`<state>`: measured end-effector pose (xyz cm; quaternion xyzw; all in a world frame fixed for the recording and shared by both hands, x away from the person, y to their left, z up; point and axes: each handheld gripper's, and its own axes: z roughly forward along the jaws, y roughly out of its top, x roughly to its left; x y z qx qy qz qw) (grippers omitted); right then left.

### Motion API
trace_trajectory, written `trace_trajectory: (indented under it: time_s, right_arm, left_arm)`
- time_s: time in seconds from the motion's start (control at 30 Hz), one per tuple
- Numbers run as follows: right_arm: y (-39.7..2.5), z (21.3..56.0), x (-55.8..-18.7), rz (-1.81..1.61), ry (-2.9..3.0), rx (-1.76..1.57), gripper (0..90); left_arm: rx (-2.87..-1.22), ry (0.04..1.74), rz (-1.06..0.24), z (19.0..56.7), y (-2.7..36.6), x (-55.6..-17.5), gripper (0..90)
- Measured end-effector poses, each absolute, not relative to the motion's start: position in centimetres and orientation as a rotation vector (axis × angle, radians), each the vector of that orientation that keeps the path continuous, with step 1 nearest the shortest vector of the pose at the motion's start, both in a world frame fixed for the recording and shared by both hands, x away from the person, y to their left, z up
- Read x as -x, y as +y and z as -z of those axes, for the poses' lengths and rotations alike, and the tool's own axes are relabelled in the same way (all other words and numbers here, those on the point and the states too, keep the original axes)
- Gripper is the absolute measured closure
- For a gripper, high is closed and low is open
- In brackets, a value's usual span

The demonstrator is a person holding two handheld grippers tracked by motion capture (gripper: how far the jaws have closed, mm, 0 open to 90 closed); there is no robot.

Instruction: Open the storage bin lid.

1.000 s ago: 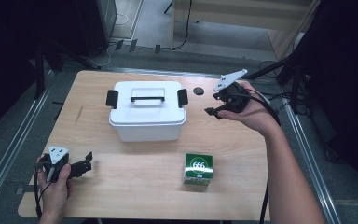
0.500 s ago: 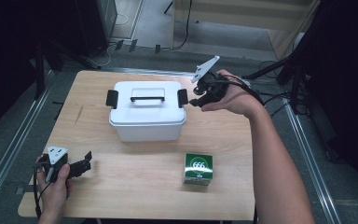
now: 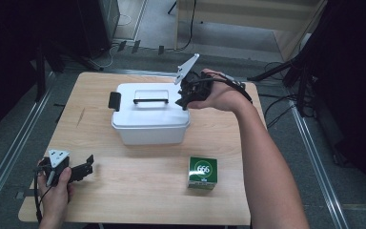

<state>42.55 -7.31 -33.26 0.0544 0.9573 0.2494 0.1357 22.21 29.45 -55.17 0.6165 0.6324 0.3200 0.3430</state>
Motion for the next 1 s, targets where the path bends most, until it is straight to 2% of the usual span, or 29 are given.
trace_trajectory:
  time_s: [0.53, 0.67, 1.0]
  right_arm:
    - [-2.6, 34.7, -43.1, -0.662, 2.781, -0.053, 67.5]
    - [-1.5, 35.0, -43.3, -0.636, 2.788, -0.051, 73.5]
    - [0.5, 35.3, -43.5, -0.571, 2.813, -0.027, 79.1]
  left_arm:
    - [-1.614, 1.633, -0.834, 55.2, 29.4, -22.2, 2.4]
    - [-1.612, 1.631, -0.830, 55.2, 29.4, -22.2, 2.4]
    - [-1.622, 1.627, -0.825, 55.2, 29.4, -22.2, 2.4]
